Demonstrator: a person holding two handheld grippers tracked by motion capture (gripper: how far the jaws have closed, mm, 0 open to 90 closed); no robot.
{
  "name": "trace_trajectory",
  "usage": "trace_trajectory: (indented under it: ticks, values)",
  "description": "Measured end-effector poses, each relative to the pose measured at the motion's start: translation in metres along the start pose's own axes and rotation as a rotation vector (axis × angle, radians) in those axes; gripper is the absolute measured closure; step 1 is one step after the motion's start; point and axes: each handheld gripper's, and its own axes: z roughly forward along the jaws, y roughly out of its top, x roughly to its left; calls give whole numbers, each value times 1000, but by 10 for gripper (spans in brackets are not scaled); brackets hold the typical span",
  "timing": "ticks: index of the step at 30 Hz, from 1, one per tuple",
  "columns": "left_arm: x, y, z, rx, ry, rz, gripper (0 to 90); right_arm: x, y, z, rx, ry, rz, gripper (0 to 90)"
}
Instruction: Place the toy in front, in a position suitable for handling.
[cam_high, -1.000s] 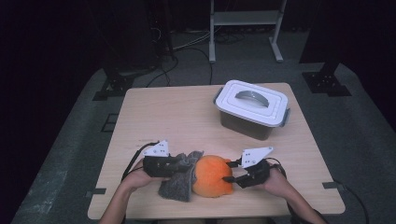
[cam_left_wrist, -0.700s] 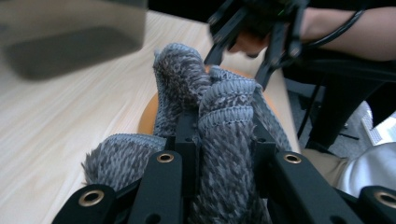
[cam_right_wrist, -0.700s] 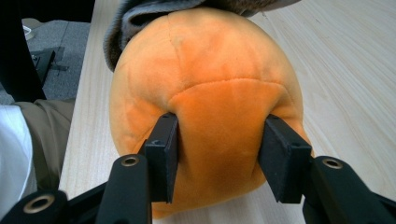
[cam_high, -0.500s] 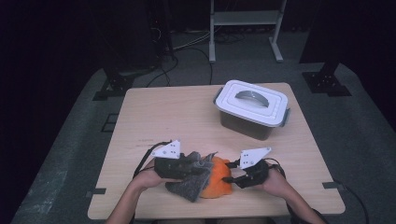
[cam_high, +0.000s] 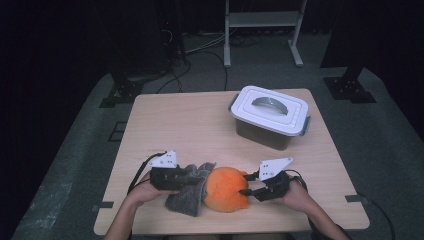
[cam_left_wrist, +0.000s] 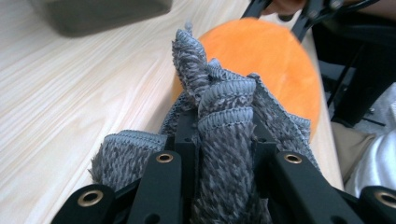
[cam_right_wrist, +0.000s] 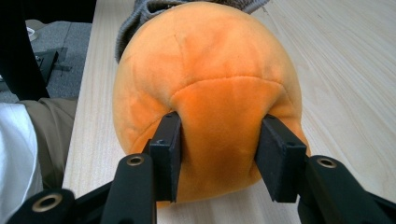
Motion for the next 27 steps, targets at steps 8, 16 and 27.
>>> trace_trajectory:
  ticks: [8,16,27]
  values:
    - [-4,11,9,-42,-49,4,717,0,1,0,4,-10,-6,540]
    - [-18,45,18,-93,-104,83,717,1,6,-3,-2,-45,-26,552]
    - [-25,35,35,-2,-110,102,719,-2,5,-8,-61,17,46,338]
